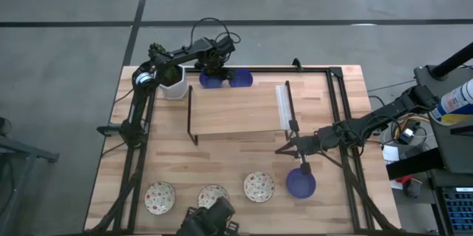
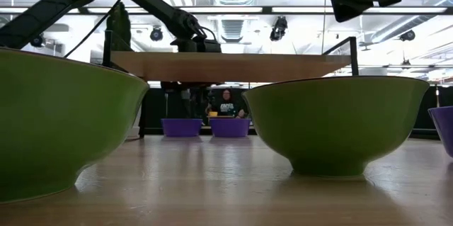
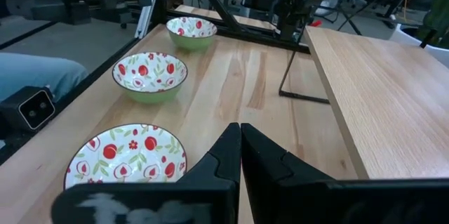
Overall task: Pick & Place Mini bowls
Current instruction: Put the top left blue bowl on the shelf
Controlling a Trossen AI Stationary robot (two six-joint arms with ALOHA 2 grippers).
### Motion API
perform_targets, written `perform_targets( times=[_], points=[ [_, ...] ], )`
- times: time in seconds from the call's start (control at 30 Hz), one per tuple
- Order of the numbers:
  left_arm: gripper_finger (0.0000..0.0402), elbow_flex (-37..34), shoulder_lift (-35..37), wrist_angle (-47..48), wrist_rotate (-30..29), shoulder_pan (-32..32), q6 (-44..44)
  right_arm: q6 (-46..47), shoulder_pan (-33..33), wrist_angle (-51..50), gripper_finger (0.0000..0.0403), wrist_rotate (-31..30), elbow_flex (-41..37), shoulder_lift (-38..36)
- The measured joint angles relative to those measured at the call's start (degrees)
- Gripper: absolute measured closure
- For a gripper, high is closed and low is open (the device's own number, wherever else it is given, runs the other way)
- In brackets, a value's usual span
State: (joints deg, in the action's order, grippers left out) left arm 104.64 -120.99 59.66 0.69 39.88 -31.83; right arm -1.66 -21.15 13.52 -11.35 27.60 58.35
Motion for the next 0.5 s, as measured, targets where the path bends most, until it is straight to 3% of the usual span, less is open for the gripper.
perform_targets(
  times=[0.5],
  points=[
    [0.0232,0.00,-0.22,-3.74,-0.76,0.00,-2.59,0.10,0.00,-0.02,0.0394,0.00,-0.20,0.00]
  ],
)
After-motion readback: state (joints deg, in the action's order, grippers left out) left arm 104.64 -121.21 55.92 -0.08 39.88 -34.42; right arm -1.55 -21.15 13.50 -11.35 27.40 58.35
